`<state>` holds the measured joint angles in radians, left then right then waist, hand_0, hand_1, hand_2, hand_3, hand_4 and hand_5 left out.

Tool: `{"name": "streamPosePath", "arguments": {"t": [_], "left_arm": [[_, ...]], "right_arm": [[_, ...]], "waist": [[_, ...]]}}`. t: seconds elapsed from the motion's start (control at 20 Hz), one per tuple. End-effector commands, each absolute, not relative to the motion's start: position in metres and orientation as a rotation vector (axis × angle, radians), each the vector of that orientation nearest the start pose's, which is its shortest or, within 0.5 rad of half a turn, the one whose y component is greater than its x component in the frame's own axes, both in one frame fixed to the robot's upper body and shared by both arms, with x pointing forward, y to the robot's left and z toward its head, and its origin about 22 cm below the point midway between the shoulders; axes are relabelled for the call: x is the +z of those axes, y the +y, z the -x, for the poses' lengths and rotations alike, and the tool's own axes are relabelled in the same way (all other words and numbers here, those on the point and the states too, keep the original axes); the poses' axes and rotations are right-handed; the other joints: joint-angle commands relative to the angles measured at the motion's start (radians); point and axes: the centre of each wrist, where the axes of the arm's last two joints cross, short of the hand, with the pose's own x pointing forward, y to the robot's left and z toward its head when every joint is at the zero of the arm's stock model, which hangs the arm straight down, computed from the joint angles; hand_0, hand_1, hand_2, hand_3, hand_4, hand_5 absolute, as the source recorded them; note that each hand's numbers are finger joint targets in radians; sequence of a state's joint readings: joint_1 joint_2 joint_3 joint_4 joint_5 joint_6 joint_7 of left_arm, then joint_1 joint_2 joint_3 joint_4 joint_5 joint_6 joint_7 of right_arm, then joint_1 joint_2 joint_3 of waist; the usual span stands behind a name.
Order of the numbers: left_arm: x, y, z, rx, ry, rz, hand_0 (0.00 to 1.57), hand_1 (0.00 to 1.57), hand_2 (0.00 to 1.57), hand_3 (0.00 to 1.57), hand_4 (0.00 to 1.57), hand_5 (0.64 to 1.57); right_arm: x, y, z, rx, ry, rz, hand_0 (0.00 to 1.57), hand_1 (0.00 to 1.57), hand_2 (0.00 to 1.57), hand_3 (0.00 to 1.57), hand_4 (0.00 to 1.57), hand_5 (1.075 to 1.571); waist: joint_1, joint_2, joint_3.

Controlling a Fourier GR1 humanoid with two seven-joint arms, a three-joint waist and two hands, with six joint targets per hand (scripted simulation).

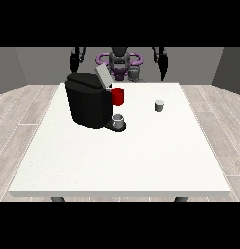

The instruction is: Insert the coffee pod into the coffee machine and close the lid

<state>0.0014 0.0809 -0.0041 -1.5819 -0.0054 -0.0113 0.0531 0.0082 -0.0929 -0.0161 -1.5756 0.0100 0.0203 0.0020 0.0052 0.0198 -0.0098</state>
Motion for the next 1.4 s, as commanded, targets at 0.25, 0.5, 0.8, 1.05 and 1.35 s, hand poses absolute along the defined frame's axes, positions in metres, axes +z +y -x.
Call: {"name": "streamPosePath", "arguments": {"t": [0.25, 0.5, 0.8, 1.05, 1.35], "left_arm": [[0.016, 0.285, -0.249, -0.157, -1.733, -0.020, 0.00, 0.00, 0.00, 0.00, 0.21, 1.571], [0.035, 0.320, -0.273, -0.280, -1.676, -0.192, 0.00, 0.00, 0.00, 0.00, 0.00, 1.571], [0.029, 0.353, -0.294, -0.286, -1.552, -0.188, 0.00, 0.00, 0.00, 0.00, 0.00, 1.571], [0.037, 0.362, -0.319, -0.295, -1.554, -0.301, 0.00, 0.00, 0.00, 0.00, 0.00, 1.571], [0.020, 0.397, -0.322, -0.283, -1.493, -0.310, 0.00, 0.00, 0.00, 0.00, 0.00, 1.571]], "right_arm": [[-0.019, -0.253, -0.226, 0.080, -1.517, 0.040, 0.00, 0.00, 0.00, 0.00, 0.13, 1.571], [0.002, -0.235, -0.245, -0.096, -1.726, 0.120, 0.00, 0.00, 0.00, 0.00, 0.18, 1.571], [0.031, -0.227, -0.255, -0.092, -1.745, 0.069, 0.00, 0.00, 0.00, 0.00, 0.16, 1.571], [0.047, -0.231, -0.270, -0.041, -1.834, 0.041, 0.00, 0.00, 0.00, 0.00, 0.19, 1.571], [0.032, -0.210, -0.251, -0.006, -1.817, 0.027, 0.00, 0.00, 0.00, 0.00, 0.28, 1.571]], "waist": [[-0.016, -0.030, 0.0097], [-0.068, 0.026, 0.0099], [-0.126, 0.053, 0.0094], [-0.167, 0.167, 0.0094], [-0.185, 0.181, 0.0091]]}}
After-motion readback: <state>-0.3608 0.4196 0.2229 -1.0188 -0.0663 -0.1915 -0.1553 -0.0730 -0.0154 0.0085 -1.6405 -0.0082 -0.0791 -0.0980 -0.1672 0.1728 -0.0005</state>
